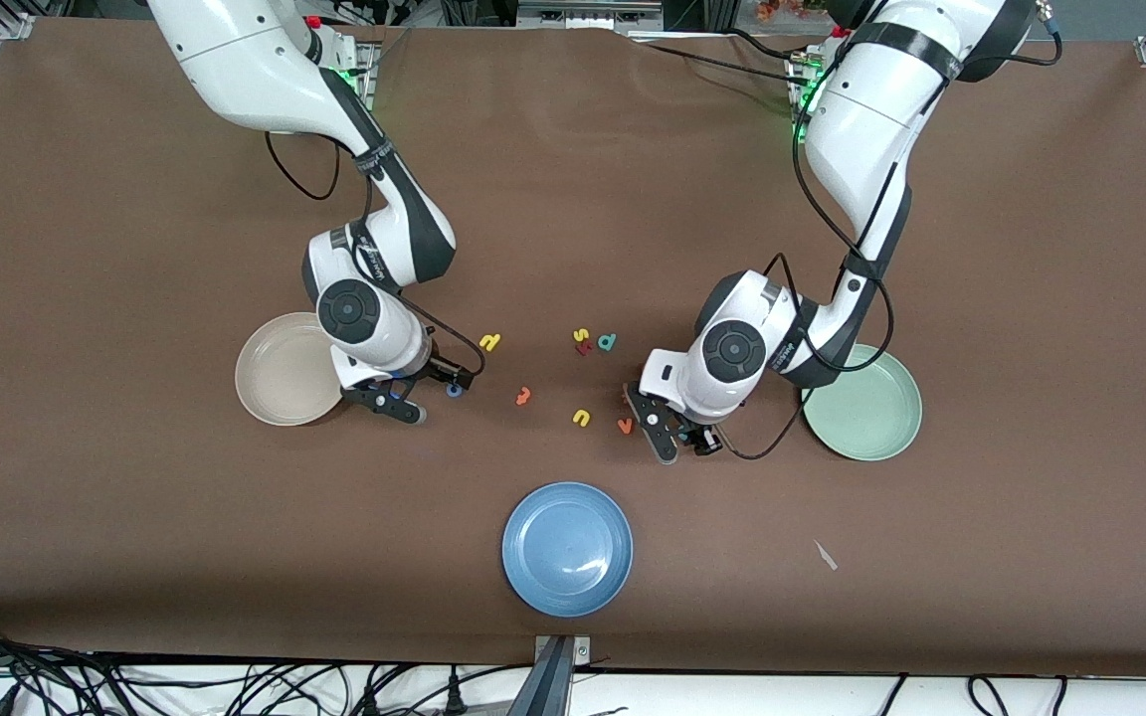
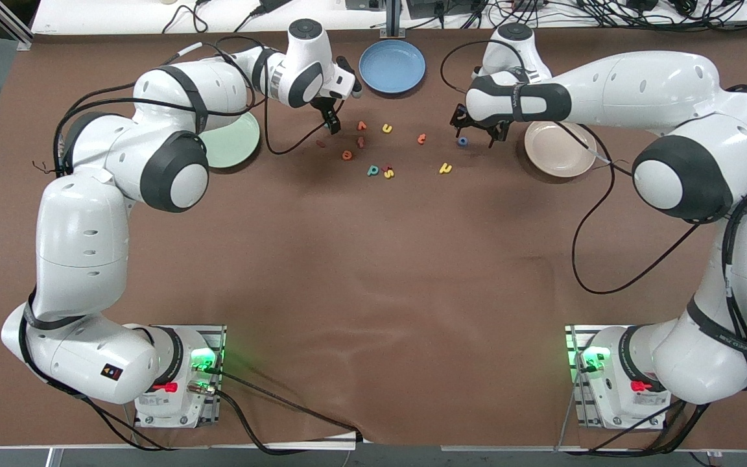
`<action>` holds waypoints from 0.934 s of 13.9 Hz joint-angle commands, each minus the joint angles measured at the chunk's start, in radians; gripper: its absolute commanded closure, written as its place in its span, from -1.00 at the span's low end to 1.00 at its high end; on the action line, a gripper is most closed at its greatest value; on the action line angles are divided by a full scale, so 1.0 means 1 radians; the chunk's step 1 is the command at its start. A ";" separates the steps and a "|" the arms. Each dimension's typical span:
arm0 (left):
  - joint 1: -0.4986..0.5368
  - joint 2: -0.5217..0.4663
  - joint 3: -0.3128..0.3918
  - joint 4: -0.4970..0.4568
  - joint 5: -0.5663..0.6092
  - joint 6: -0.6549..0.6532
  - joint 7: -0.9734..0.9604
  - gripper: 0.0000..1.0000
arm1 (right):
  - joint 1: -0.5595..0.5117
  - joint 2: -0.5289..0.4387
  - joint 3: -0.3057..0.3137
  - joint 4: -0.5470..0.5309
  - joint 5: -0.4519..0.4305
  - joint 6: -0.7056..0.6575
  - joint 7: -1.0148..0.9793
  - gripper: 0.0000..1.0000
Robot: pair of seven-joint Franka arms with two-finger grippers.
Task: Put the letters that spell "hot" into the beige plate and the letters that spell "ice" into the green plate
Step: 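Reach the right gripper to the blue o while the left gripper reaches the teal c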
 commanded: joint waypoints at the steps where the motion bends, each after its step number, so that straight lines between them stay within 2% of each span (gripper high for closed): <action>1: -0.008 0.016 0.008 0.020 0.032 0.013 0.016 -0.13 | 0.005 0.050 0.012 0.040 0.020 0.001 -0.010 -1.00; 4: -0.008 0.017 0.008 0.020 0.058 0.018 0.014 -0.08 | 0.007 0.079 0.014 0.077 0.014 0.000 -0.014 -0.99; 5: -0.008 0.016 0.008 0.020 0.058 0.018 0.016 0.06 | 0.007 0.085 0.014 0.083 0.012 0.000 -0.016 -0.98; 8: -0.008 0.022 0.008 0.022 0.058 0.018 0.016 0.30 | 0.007 0.100 0.014 0.098 0.009 0.000 -0.036 -0.77; 10: -0.007 0.031 0.008 0.022 0.056 0.020 0.016 0.29 | 0.007 0.108 0.014 0.100 0.010 0.000 -0.031 -0.73; 11: -0.007 0.033 0.008 0.024 0.056 0.020 0.016 0.31 | 0.007 0.108 0.014 0.100 0.009 0.000 -0.033 -0.63; 13: -0.007 0.031 0.008 0.022 0.056 0.020 0.016 0.55 | 0.007 0.108 0.014 0.102 0.009 0.001 -0.042 -0.48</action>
